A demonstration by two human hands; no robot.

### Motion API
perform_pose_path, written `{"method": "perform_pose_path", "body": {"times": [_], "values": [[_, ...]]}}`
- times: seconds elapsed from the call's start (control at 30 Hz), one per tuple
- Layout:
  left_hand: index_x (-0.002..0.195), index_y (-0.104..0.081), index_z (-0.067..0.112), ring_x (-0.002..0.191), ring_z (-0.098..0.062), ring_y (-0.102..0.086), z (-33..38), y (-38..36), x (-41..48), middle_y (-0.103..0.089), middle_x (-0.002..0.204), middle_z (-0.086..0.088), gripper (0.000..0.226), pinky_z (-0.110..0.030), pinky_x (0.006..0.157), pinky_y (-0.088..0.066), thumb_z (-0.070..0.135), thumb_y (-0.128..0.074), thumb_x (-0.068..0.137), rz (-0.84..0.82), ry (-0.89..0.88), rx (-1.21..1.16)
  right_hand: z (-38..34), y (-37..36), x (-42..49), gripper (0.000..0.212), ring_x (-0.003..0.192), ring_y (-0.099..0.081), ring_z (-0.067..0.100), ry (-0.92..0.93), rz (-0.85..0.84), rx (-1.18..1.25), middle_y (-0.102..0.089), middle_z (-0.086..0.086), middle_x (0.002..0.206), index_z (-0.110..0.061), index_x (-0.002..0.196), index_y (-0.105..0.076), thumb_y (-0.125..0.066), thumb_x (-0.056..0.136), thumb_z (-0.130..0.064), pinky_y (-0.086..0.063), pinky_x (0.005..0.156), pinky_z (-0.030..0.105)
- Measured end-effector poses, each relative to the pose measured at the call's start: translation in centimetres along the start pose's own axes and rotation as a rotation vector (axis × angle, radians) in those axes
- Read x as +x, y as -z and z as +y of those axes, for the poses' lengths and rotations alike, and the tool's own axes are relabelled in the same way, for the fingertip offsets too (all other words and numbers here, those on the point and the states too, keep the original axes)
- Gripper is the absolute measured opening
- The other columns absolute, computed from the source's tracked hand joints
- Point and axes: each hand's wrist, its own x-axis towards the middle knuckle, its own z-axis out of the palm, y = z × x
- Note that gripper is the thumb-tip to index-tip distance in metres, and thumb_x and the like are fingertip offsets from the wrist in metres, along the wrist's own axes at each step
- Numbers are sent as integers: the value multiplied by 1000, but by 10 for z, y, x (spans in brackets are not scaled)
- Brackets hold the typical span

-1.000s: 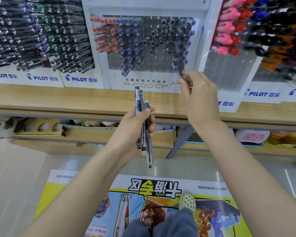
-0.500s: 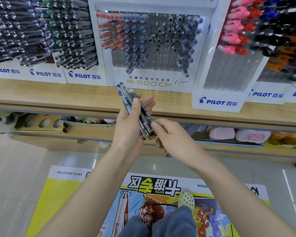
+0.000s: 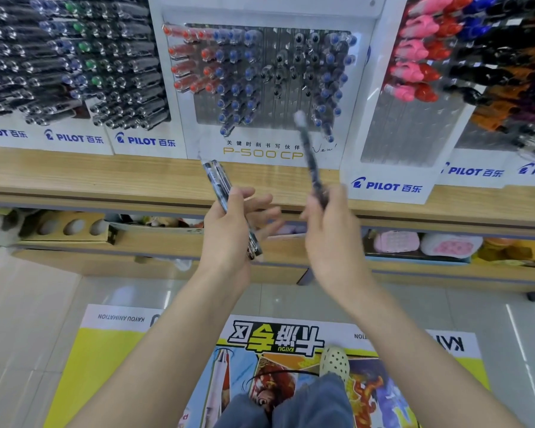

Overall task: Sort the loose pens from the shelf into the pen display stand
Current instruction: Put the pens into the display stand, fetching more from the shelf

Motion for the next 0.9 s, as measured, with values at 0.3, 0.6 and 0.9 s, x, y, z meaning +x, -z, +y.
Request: {"method": "perform_pose_path", "body": {"times": [0.3,0.6,0.9], "values": [[73,-44,12,59,-20,-38,4,-1,4,-39,54,1,25,-19,35,-25,16,-38,97,-61,153,124,8,23,65,8,64,-40,-4,313,334,-121,-42,-11,72,-11,93,-55,-57,92,-18,-30,60,7],[103,-57,19,60,-15,-48,2,7,2,-49,68,0,18,-25,53,-52,25,-40,101,-153,96,219,6,23,78,17,73,-44,15,372,298,-227,-49,2,84,-7,82,-52,-61,90,-20,-29,61,19],[101,-56,13,61,-15,-32,-1,4,2,-41,62,2,18,-17,38,-24,24,-43,100,-137,111,146,6,20,74,28,55,-40,2,200,260,-147,-40,-12,61,-20,72,-39,-55,93,-31,-29,50,16]]}}
